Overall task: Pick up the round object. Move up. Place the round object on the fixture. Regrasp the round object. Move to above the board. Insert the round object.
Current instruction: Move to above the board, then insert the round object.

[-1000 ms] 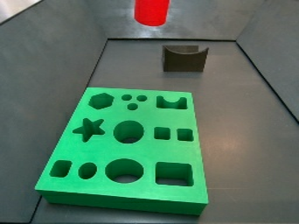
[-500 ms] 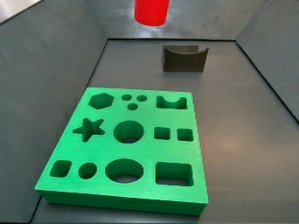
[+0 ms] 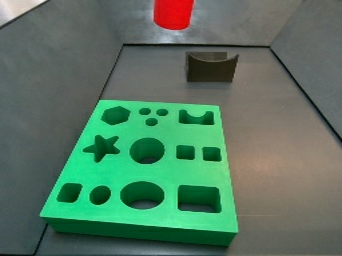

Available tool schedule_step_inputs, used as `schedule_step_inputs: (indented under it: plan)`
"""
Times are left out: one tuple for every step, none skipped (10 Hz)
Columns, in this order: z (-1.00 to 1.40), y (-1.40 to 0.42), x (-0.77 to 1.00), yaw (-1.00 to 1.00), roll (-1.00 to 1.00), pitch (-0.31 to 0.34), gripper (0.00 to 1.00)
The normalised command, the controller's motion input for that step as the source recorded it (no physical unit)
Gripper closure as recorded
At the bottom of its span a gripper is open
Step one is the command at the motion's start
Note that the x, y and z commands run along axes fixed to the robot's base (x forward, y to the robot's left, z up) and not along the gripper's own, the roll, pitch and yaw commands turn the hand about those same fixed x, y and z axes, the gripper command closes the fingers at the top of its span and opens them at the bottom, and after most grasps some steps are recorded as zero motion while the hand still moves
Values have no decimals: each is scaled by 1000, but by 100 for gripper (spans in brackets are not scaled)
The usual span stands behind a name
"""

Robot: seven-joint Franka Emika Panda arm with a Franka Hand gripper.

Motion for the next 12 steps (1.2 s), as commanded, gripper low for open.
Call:
schedule_step_inputs:
  plan:
    - [15,113,-211,4,-197,-270,100]
    - [15,113,-211,4,-196,-270,100]
    - [15,113,-211,4,-196,-270,100]
    - [15,113,-211,4,-196,-270,100]
    - [15,112,-211,4,-196,-270,100]
    - [15,112,-211,4,-196,-270,100]
    - [15,112,-211,4,-196,-270,100]
    - [-669,-237,-294,0,-213,0,100]
    - [-46,-9,-66,29,-23,0,100]
    - [-29,-100,0,0,-3,0,100]
    - [-840,-251,-111,46,-116,0,100]
    - [-780,-294,-143,49,-151,0,100]
